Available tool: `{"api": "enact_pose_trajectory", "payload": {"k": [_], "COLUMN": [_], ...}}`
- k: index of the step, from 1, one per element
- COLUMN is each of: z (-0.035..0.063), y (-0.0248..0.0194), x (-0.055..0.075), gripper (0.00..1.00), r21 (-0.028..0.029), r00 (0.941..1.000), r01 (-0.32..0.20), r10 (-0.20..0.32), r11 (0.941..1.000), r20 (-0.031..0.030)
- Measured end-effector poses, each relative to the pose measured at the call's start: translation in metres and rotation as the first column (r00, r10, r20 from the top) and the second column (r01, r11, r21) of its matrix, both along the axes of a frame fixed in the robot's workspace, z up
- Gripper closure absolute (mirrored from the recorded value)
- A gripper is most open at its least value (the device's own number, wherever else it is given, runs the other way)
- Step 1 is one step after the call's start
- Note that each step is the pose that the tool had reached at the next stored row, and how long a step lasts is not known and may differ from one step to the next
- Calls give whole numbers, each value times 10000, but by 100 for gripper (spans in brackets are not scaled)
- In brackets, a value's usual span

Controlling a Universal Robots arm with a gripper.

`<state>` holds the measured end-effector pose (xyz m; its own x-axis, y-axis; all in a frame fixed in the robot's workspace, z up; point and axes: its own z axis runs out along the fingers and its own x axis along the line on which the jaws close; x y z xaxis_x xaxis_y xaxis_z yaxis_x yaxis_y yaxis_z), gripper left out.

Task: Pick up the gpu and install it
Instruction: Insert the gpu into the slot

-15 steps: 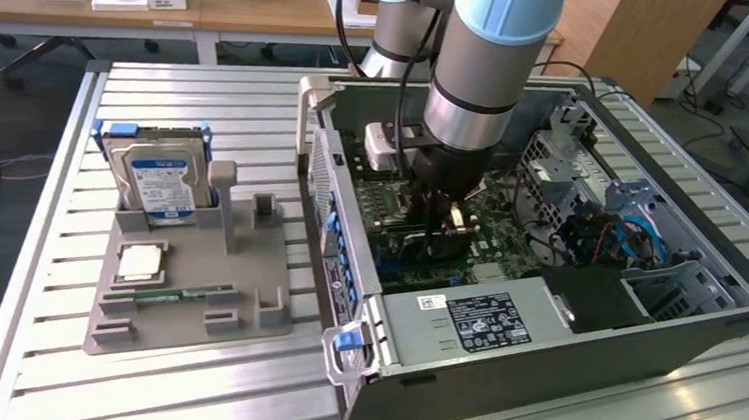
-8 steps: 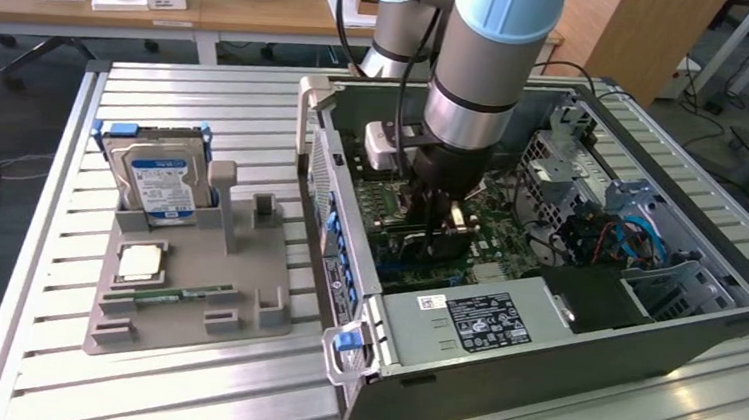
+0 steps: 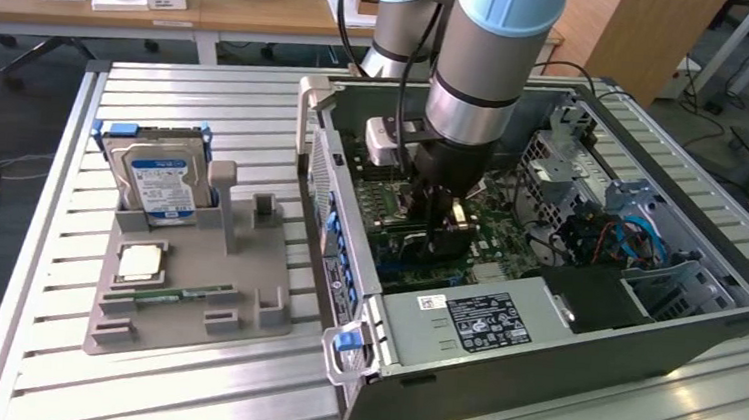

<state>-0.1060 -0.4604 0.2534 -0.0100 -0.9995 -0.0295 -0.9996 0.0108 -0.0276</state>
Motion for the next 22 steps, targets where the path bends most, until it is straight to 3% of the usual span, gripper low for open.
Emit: {"api": "enact_pose_trajectory", "payload": {"k": [22], "z": [80], "y": [0], "x": [0], "gripper": [37], "r21": [-3], "r00": [10000], "r01": [0], "r10": [0], "r11": [10000], "r20": [-2]}}
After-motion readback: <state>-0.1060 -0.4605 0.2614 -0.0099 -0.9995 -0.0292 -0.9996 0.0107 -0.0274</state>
